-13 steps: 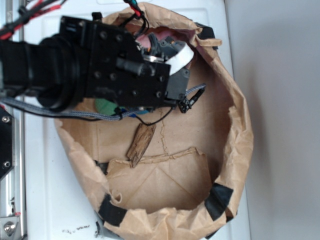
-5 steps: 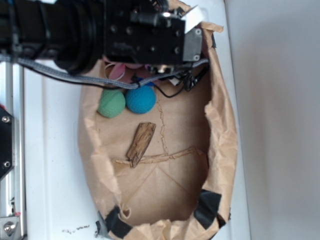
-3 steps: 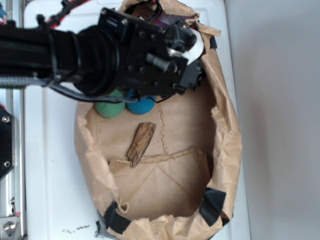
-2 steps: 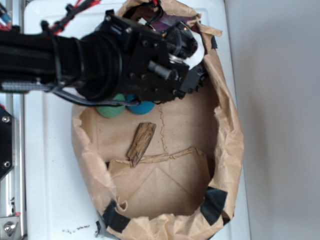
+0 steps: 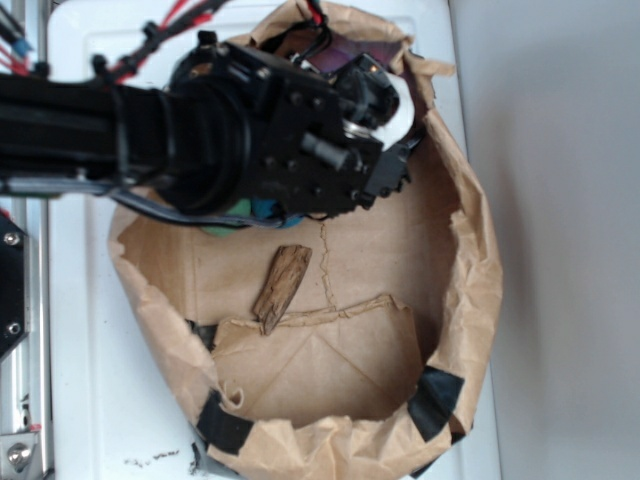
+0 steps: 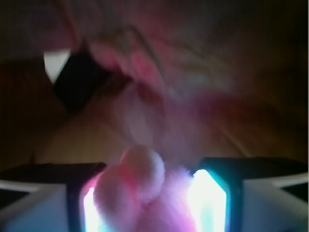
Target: Grab the pink bunny.
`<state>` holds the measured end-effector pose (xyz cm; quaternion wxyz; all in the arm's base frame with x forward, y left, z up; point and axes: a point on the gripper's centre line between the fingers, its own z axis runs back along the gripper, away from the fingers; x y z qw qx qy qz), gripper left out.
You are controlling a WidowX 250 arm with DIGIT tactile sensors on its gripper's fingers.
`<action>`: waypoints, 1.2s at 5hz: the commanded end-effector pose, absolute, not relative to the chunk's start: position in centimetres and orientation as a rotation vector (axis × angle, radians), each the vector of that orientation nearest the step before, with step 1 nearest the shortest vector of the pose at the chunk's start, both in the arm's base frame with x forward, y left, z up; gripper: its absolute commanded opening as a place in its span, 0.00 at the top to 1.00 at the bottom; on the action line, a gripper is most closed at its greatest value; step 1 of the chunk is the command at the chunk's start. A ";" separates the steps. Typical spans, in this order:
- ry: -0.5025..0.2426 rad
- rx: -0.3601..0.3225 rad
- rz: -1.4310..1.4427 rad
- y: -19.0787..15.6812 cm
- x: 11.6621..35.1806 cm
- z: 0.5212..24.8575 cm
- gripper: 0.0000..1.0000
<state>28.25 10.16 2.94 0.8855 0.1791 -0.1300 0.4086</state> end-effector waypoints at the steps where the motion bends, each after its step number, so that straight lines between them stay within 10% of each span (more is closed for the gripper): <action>1: -0.169 0.212 0.763 6.9 27.0 10.6 1.00; 5: -0.020 -0.070 0.507 5.7 26.4 13.0 1.00; 6: -0.147 -0.155 0.310 4.6 25.0 13.4 1.00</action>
